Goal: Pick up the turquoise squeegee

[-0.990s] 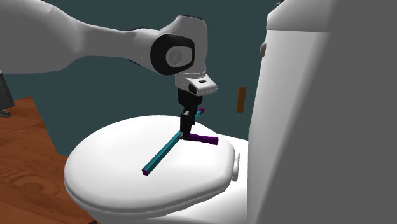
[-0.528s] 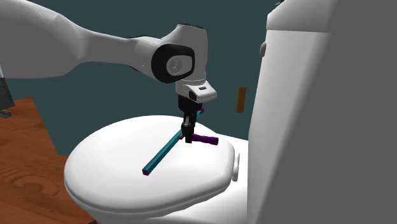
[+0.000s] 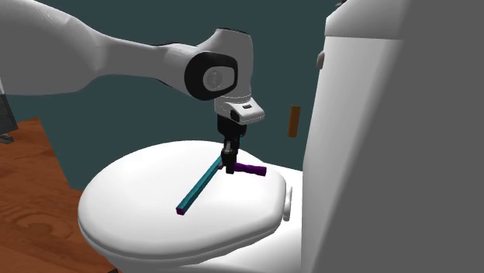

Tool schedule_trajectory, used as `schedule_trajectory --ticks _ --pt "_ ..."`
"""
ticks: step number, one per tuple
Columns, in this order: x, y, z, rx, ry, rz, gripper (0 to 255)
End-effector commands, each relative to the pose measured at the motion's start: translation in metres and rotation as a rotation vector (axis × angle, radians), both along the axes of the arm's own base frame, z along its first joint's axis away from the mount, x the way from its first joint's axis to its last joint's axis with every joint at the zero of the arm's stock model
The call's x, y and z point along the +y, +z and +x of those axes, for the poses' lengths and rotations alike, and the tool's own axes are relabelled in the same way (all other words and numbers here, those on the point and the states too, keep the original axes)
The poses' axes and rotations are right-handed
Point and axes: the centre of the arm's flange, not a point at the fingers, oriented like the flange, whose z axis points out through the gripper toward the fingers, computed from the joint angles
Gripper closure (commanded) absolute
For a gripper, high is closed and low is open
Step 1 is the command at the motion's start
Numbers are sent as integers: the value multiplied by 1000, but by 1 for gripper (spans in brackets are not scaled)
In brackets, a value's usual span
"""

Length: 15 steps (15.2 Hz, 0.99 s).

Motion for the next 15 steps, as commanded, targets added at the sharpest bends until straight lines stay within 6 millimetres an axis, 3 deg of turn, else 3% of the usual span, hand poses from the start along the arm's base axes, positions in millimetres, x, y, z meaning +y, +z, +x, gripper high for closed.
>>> schedule_trajectory --ticks 1,15 --pt "0 9 -1 0 0 0 255" --pt "0 78 -1 0 0 0 255"
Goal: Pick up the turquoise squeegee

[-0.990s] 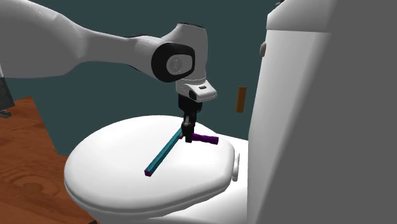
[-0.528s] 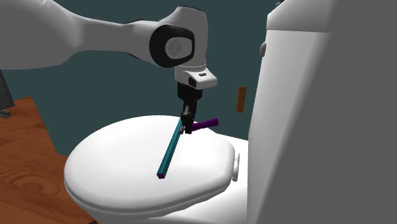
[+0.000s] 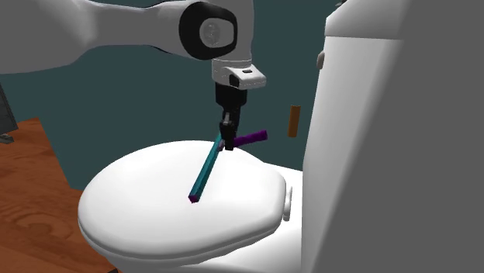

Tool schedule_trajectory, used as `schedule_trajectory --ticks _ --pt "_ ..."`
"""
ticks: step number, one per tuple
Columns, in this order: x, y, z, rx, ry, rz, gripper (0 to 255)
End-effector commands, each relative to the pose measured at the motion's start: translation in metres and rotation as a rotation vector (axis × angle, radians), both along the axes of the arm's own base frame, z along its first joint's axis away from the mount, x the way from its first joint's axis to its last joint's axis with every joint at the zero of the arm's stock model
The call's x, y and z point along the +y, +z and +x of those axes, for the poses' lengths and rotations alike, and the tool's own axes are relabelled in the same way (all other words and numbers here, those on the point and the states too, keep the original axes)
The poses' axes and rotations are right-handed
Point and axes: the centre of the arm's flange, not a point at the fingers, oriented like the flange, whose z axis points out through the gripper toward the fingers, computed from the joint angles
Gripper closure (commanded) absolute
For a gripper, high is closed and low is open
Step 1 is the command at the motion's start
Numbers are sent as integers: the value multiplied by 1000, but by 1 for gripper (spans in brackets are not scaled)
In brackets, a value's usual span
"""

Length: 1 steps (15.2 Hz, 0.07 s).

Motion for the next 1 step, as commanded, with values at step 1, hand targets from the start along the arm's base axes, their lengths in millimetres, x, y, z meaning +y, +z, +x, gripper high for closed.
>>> schedule_trajectory --ticks 1 --pt "0 3 0 0 0 0 255"
